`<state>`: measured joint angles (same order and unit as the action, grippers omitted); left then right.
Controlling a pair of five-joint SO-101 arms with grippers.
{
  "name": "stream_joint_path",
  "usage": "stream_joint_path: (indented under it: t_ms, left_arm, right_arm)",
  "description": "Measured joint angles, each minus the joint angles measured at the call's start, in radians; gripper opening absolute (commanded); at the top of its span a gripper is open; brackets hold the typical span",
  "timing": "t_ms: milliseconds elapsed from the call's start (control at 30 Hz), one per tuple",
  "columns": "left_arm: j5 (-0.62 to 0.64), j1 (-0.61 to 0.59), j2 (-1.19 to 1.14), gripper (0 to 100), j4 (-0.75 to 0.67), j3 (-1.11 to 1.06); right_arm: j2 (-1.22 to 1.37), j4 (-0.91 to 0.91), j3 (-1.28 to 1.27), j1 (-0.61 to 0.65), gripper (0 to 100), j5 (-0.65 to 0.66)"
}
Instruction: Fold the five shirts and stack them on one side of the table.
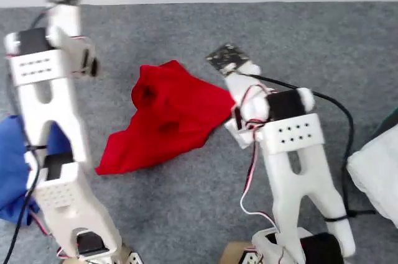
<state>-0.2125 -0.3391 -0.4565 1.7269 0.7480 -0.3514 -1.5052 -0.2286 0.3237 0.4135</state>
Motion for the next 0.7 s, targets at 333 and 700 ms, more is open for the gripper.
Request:
stream_joint_path:
  t_ms: [333, 700]
  left_arm:
    - [-0.008, -0.249, 0.005, 16, 0.000, -0.203]
    - [-0.009, -0.299, 0.005, 16, 0.000, -0.203]
  right_arm:
    - [0.408, -0.040, 0.365, 0.176, 14.3, 0.000]
    - [1.014, -0.249, 1.046, 0.307, 15.1, -0.146]
